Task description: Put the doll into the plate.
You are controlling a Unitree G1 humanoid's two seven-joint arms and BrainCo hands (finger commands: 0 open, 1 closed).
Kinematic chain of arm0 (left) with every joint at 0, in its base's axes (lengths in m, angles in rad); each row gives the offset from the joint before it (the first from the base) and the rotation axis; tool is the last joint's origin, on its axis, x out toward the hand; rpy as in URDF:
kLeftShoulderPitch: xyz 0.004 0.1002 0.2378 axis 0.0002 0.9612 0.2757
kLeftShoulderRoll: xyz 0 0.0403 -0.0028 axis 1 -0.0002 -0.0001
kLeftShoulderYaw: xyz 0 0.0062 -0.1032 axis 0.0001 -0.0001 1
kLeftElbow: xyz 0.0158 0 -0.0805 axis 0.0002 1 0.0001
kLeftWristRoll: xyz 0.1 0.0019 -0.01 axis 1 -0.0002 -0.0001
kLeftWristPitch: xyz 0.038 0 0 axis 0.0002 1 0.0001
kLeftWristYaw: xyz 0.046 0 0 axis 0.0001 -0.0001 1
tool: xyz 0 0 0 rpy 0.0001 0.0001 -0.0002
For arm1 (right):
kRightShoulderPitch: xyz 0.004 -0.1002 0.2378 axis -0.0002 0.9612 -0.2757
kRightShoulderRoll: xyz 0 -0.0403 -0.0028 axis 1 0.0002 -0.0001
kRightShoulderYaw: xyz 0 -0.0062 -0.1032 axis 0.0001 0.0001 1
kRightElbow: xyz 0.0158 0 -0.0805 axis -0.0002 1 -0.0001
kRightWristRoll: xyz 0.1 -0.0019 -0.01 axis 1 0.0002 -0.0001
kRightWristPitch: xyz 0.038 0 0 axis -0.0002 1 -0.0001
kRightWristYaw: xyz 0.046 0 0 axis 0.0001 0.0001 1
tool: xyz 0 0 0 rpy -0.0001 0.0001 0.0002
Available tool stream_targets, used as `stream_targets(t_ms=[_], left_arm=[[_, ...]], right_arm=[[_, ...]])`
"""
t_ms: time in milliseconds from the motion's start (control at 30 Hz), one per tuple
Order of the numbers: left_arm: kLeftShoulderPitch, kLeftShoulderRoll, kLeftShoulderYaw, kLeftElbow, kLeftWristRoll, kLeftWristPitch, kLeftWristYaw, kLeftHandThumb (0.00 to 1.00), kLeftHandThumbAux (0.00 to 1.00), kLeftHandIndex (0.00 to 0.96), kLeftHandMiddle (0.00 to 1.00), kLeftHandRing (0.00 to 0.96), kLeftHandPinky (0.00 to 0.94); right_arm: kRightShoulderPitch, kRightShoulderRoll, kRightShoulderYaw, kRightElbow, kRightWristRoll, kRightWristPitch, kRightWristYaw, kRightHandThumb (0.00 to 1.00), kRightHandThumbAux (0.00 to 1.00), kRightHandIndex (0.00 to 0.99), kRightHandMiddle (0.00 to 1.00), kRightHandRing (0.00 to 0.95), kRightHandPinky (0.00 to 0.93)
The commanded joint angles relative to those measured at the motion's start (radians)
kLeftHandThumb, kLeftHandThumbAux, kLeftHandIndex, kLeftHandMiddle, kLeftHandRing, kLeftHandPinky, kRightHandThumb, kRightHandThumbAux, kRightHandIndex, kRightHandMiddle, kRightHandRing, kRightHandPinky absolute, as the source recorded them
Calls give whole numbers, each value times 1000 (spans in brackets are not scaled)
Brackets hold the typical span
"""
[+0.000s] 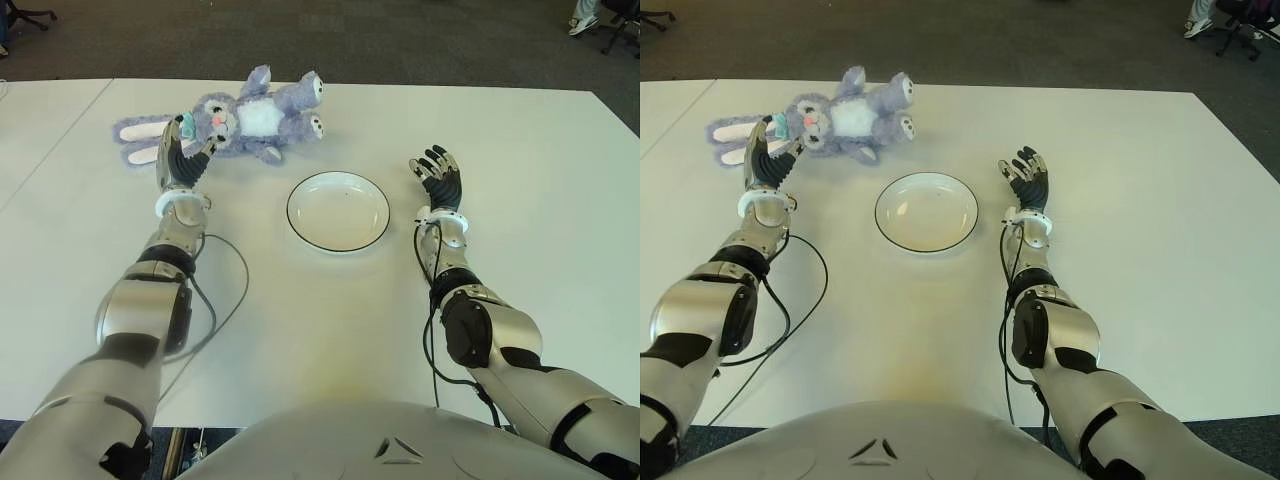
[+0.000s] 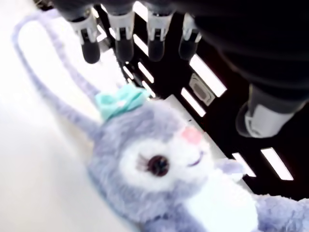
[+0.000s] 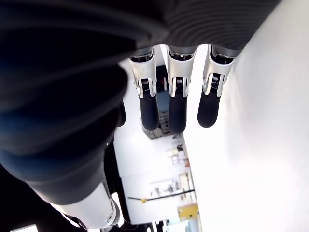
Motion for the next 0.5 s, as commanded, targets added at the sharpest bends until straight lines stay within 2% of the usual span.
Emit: stream_targets(t_ms=[33,267,300,400,500], left_arm=[[-90,33,-77,19,86,42,75,290,437,0,31,72,108],[-142,73,-143,26,152,77,109,249,404,0,21,66,126],[-150,78,-153,29,160,84,103,276,363,0,26,70,136],[-183,88,-196,32,197,110,94,265,381,0,13,63,142],[-197,92,-232,33,226,125,100,293,381,0,8,48,77]], right_arm=[[210,56,-22,137,22,160,-17,282,858,169,199,205,233],[208,58,-27,137,28,159,-17,299,863,180,205,209,233],[208,59,-28,137,29,158,-16,302,864,183,204,208,229],[208,60,-27,137,28,155,-14,308,868,184,201,206,227],[208,61,-26,137,26,155,-16,310,868,186,200,205,228]])
